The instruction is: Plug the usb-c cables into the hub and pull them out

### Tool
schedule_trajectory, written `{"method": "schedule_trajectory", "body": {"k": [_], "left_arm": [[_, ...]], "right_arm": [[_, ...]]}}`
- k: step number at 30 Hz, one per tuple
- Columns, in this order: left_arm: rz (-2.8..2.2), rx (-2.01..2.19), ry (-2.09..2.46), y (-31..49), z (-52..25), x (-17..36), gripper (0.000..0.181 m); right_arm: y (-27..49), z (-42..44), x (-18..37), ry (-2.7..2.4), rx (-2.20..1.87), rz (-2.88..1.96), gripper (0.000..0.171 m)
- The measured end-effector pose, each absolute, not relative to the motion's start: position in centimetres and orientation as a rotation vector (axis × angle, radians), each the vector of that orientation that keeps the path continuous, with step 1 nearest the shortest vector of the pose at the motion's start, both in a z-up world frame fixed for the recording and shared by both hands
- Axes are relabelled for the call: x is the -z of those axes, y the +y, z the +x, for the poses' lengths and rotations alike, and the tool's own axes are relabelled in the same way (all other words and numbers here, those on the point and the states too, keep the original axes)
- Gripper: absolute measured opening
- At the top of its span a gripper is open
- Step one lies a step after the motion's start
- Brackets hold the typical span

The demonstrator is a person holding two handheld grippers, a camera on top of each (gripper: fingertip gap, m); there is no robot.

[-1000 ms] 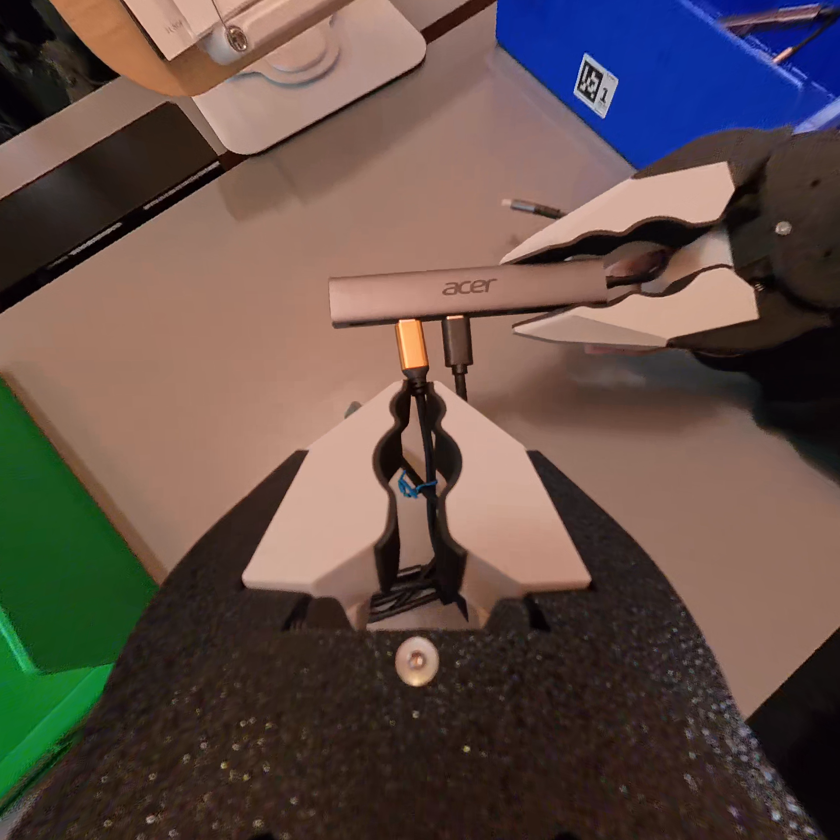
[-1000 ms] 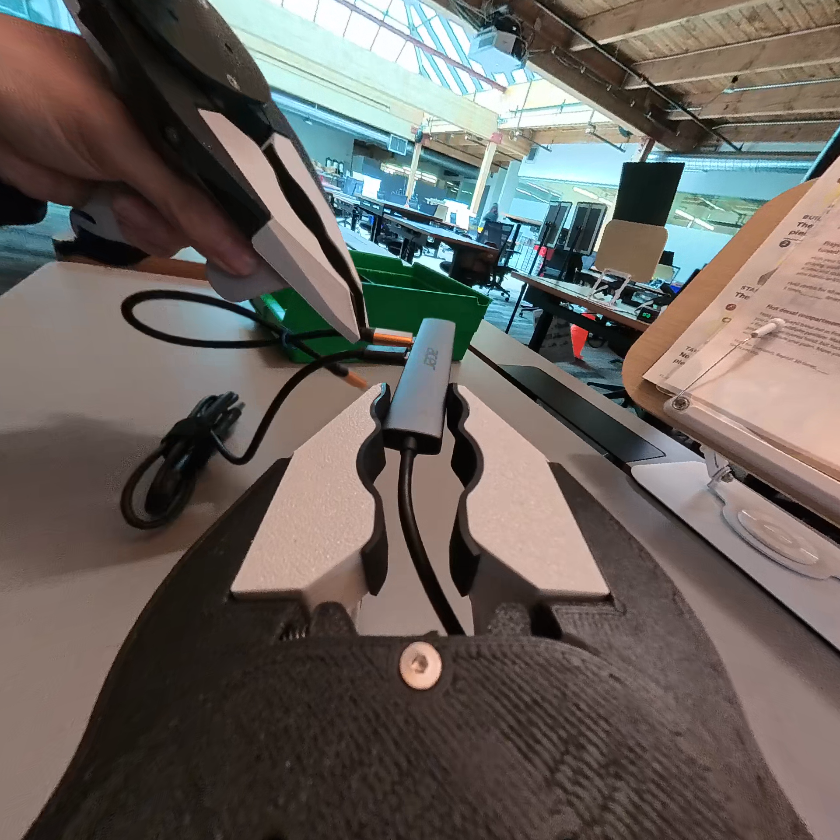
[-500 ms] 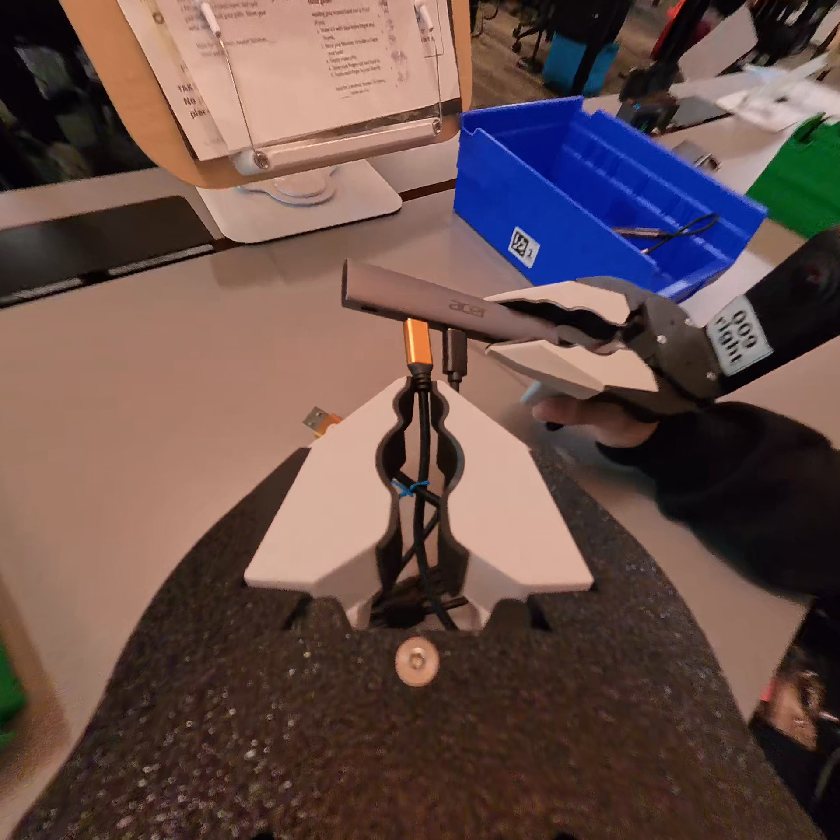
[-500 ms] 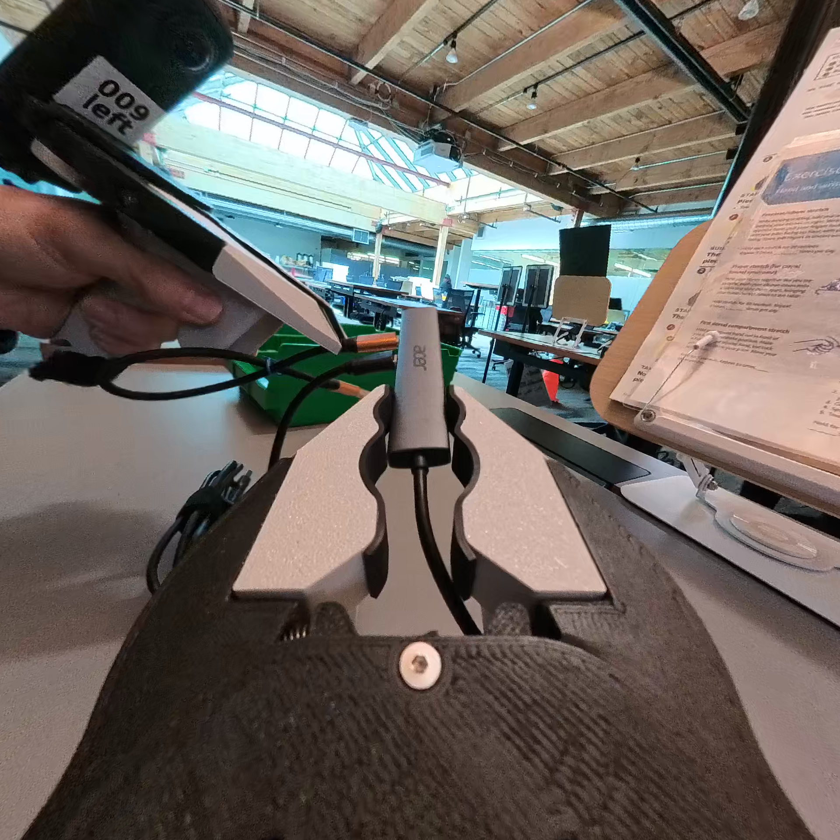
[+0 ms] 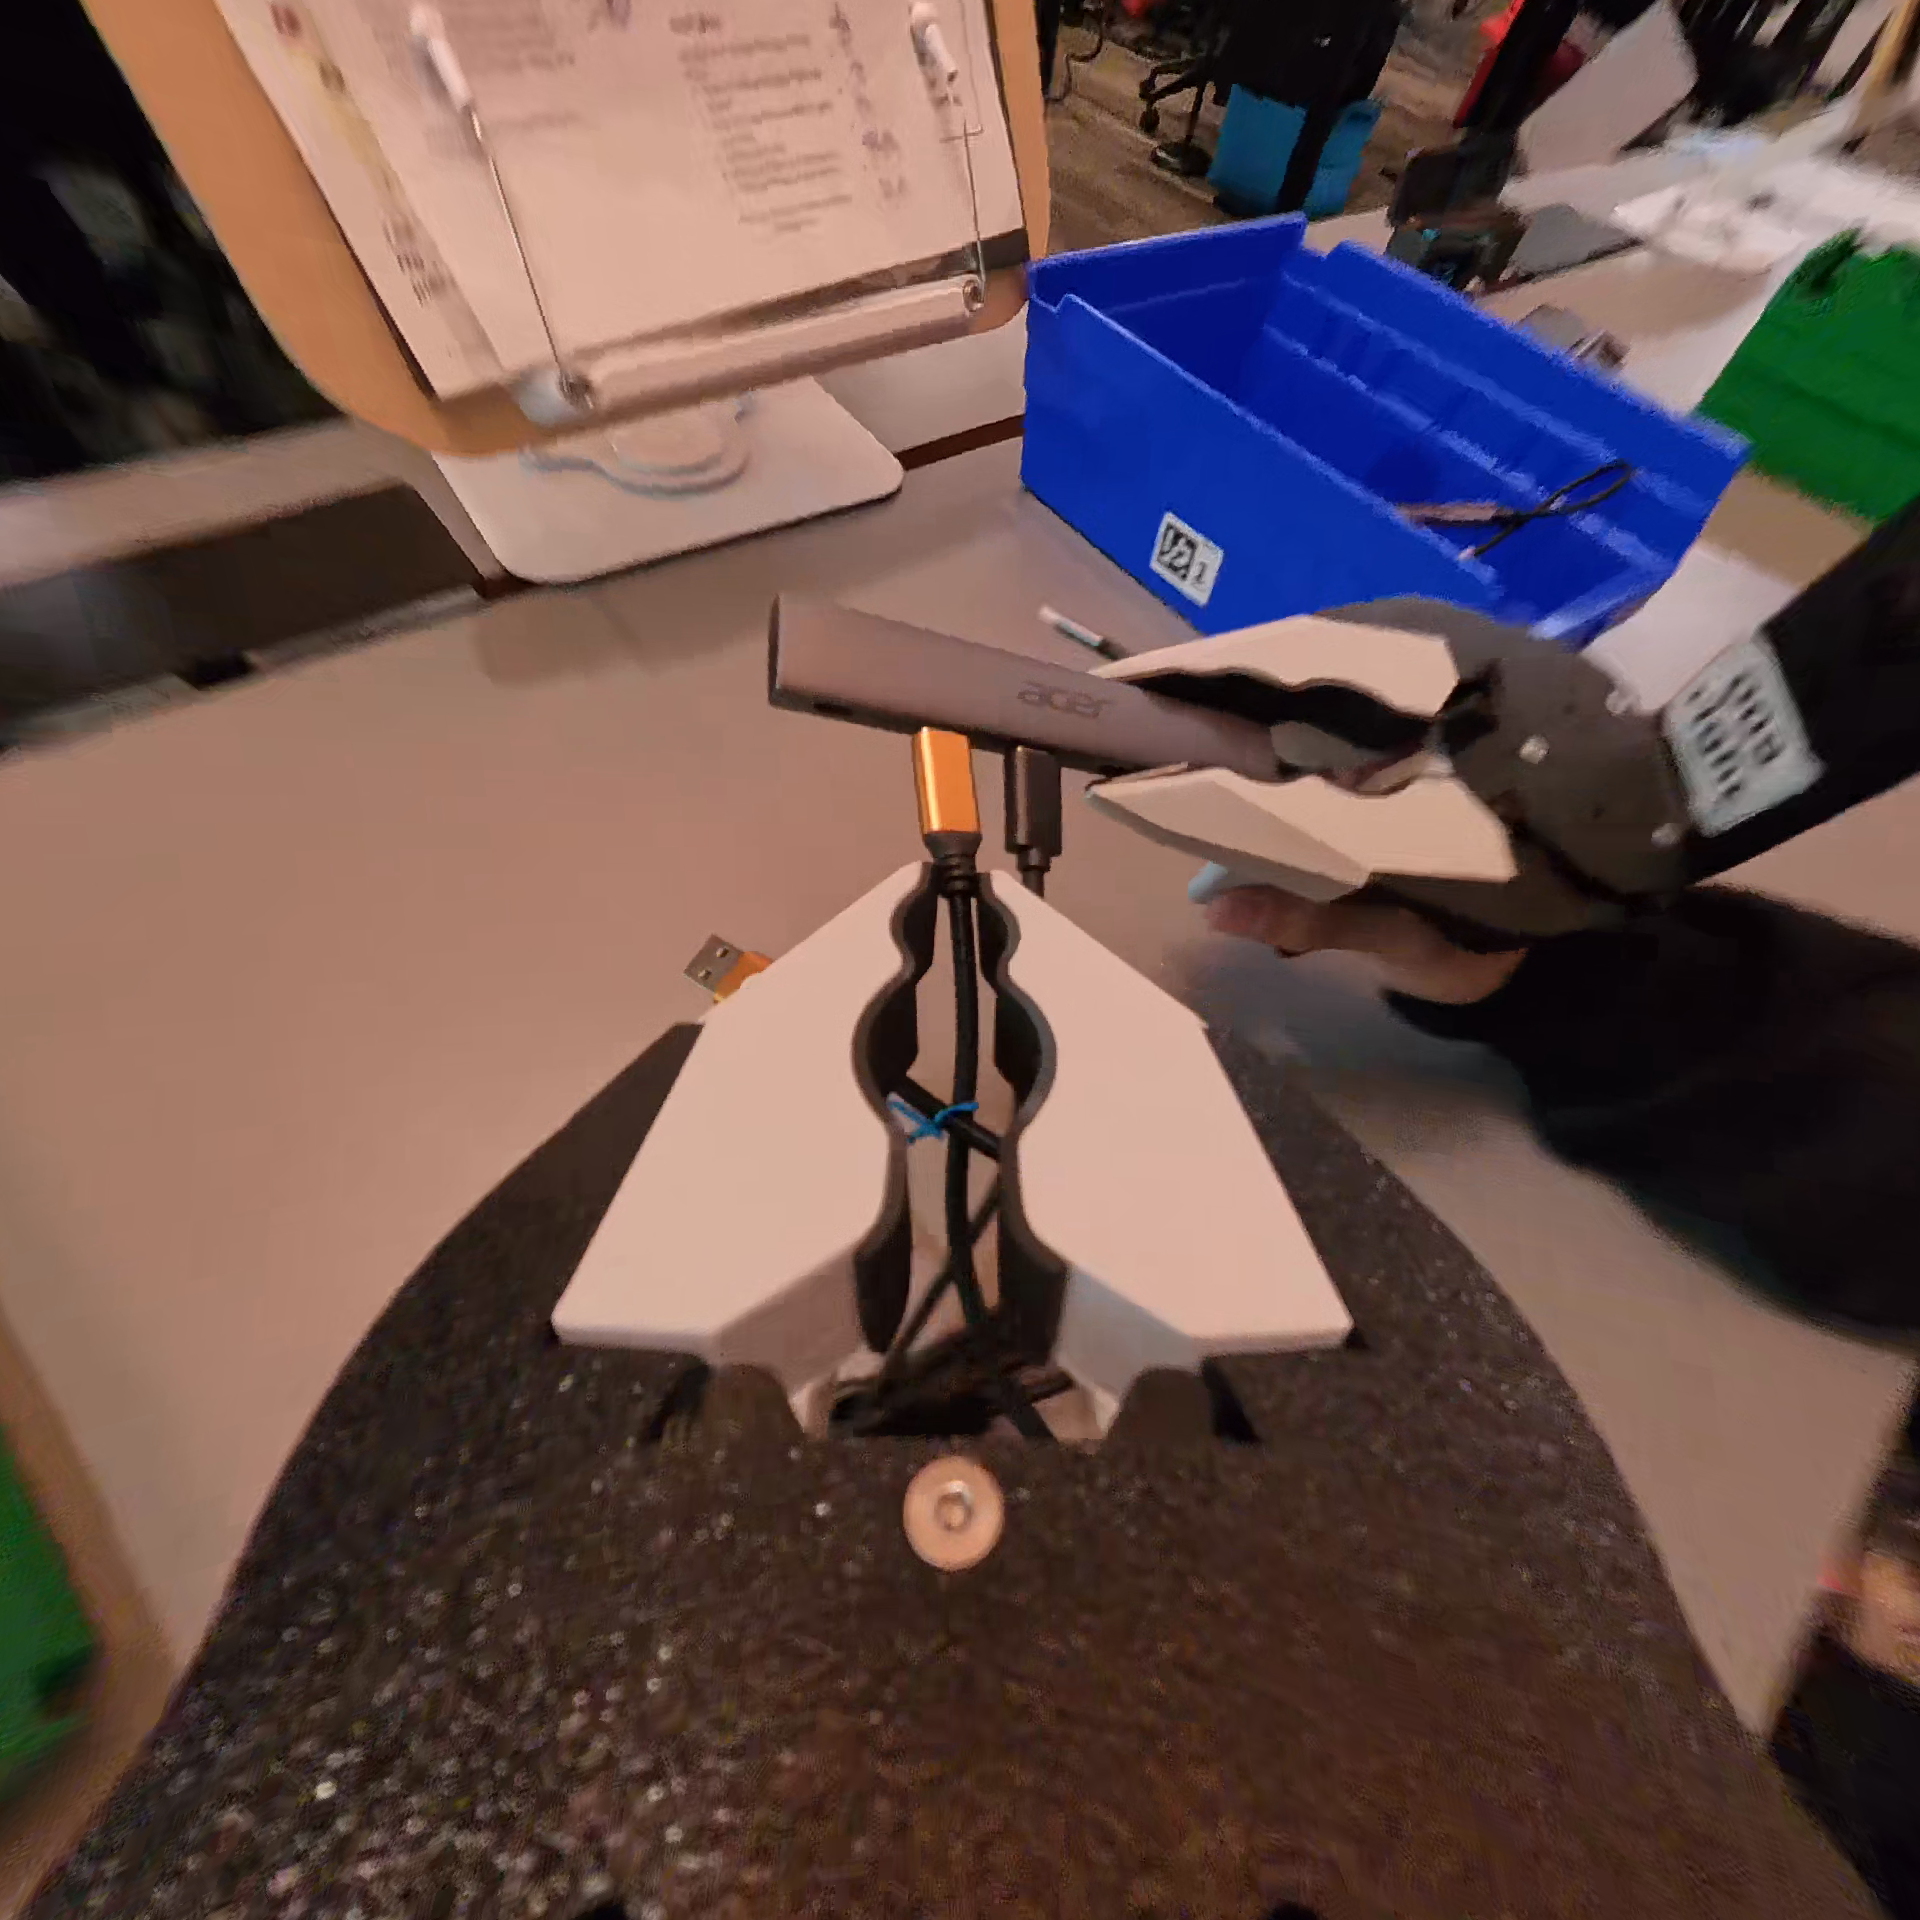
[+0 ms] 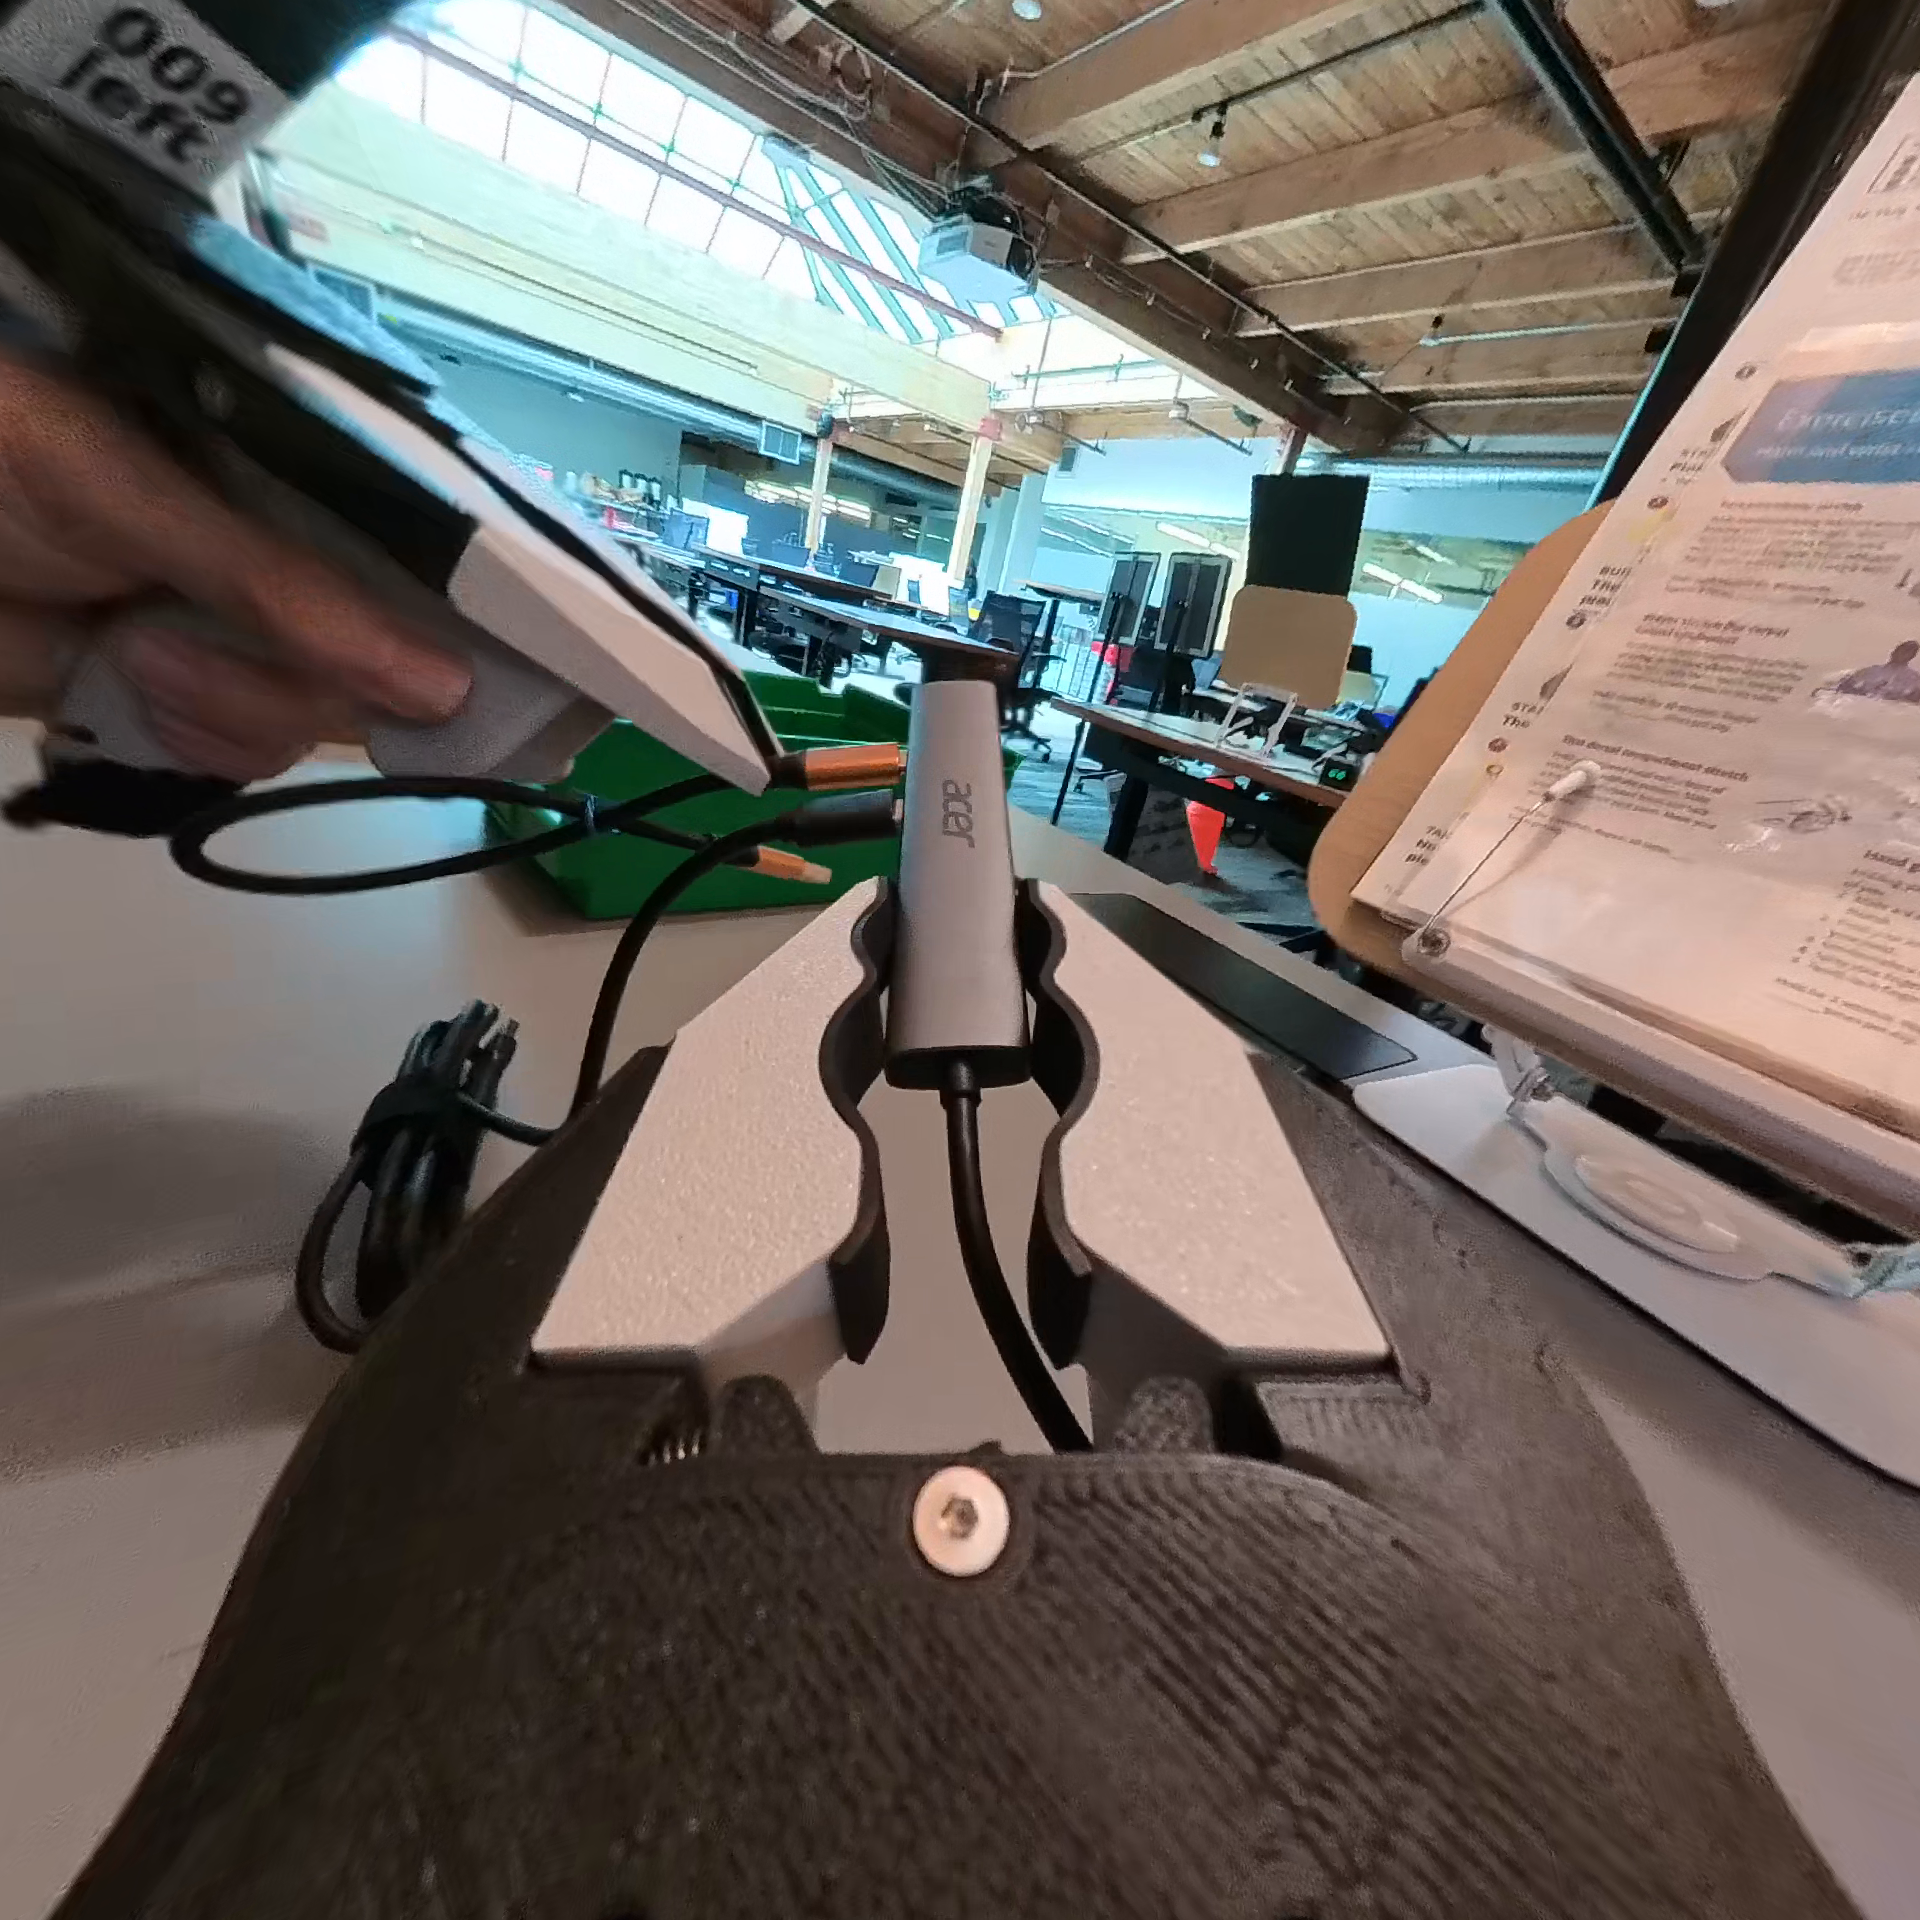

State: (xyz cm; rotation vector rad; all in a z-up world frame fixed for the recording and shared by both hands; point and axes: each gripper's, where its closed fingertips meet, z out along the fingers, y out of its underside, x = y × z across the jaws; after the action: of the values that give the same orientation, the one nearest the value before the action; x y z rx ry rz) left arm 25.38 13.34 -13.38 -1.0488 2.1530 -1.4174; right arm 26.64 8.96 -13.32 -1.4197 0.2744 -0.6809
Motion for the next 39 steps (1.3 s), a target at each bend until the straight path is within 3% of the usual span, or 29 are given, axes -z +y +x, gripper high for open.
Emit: {"method": "schedule_trajectory", "body": {"k": [1,7,19,21,34,39], "left_arm": [[-0.965,1.362,2.133,13.3,25.5,13.4,0.005],[-0.675,1.151,1.969,13.1,26.0,12.6,0.010],[-0.684,1.057,1.956,13.5,26.0,13.8,0.013],[-0.699,1.054,1.940,13.6,26.1,13.7,0.005],[-0.623,0.884,2.027,14.7,26.2,14.4,0.004],[-0.667,1.042,1.943,14.1,26.4,12.9,0.004]], "right_arm": [[8.9,26.7,13.3,0.288,0.658,-1.412,0.023],[9.0,26.6,13.3,0.329,0.572,-1.401,0.022],[8.7,27.3,13.7,0.399,0.597,-1.412,0.022],[9.1,26.9,13.6,0.378,0.558,-1.412,0.022],[10.1,26.3,14.7,0.290,0.572,-1.536,0.025],[9.4,26.8,13.4,0.327,0.651,-1.452,0.022]]}}
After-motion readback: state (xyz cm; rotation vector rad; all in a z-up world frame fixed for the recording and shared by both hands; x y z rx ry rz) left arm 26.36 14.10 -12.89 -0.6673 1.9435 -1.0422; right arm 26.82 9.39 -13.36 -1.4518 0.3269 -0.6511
